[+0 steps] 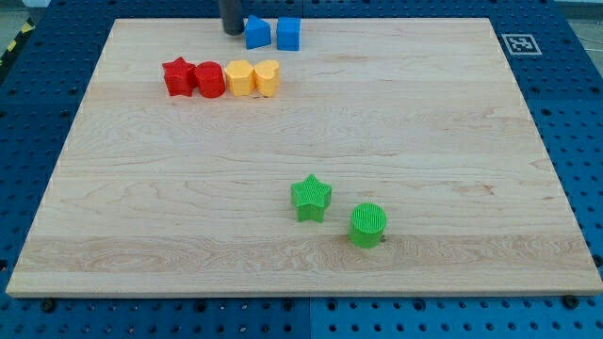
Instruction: Place the blue cube to the center right
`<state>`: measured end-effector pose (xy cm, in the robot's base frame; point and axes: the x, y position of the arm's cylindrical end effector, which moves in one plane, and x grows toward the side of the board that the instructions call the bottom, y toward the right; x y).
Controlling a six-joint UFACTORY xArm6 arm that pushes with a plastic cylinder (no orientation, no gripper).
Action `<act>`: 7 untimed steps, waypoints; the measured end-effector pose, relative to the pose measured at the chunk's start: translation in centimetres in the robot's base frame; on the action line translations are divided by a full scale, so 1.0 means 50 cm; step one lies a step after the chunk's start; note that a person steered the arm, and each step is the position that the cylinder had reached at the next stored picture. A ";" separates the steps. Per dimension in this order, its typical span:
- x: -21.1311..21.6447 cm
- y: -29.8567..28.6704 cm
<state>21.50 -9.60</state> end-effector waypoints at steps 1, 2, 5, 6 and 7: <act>0.005 0.036; 0.020 0.071; 0.029 0.206; 0.029 0.262; 0.029 0.328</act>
<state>22.94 6.80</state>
